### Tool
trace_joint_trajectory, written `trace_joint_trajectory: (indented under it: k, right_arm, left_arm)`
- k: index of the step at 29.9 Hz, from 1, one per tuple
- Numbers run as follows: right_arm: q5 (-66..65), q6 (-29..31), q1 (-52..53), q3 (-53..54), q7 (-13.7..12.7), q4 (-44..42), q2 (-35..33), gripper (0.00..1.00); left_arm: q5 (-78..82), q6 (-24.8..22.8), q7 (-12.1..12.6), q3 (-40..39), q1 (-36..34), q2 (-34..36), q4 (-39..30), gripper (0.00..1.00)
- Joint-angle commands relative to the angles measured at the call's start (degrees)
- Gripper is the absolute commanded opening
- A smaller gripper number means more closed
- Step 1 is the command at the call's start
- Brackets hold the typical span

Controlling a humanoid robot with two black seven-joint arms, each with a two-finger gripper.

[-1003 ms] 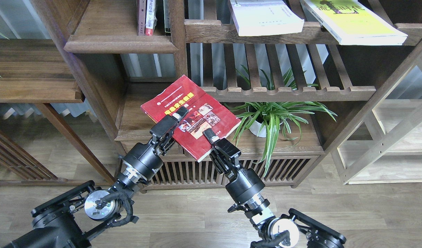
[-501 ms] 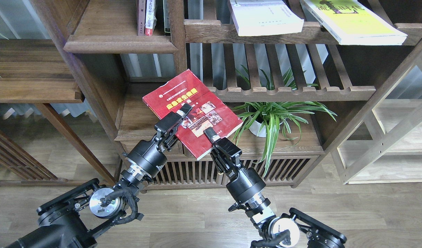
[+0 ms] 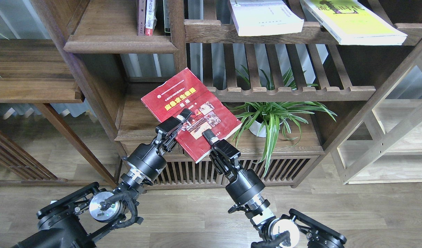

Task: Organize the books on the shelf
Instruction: 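Grasp the red book's edge with the left gripper beside the right, then release with the right gripper and carry the book up with the left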

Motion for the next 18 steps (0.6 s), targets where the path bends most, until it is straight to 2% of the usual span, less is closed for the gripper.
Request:
trace_joint_trajectory:
  k: [1,2,7,10,15,18]
  right_arm:
    - [0.05,0.00,0.01,0.25,0.10,-0.09,-0.23,0.05]
    - [0.05,0.00,0.01,0.25,0.10,-0.09,-0.40,0.08]
    - [-1.70,0.00,0.01,0.77,-0.78,-0.09,-0.67,0.46]
    - [-2.93,0.00,0.19,1.04,-0.87,-0.09,-0.58,0.63]
    - [-3.20,0.00,1.07,1.48,-0.87,-0.26,-0.85,0.74]
    - [-3.20,0.00,1.07,3.76,-0.87,-0.35,-1.20,0.77]
  left_arm:
    - [0.13,0.00,0.11,0.18,0.38,0.61,-0.33,0.00]
    - [0.14,0.00,0.11,0.09,0.47,0.62,-0.33,0.00]
    - [0.22,0.00,0.11,-0.44,0.82,1.14,-0.33,0.00]
    - [0.22,0.00,0.11,-0.52,0.91,1.93,-0.42,0.00]
    - [0.40,0.00,0.20,-0.61,1.08,4.74,-0.51,0.01]
    - [0.57,0.00,0.37,-0.70,1.00,7.02,-0.59,0.01]
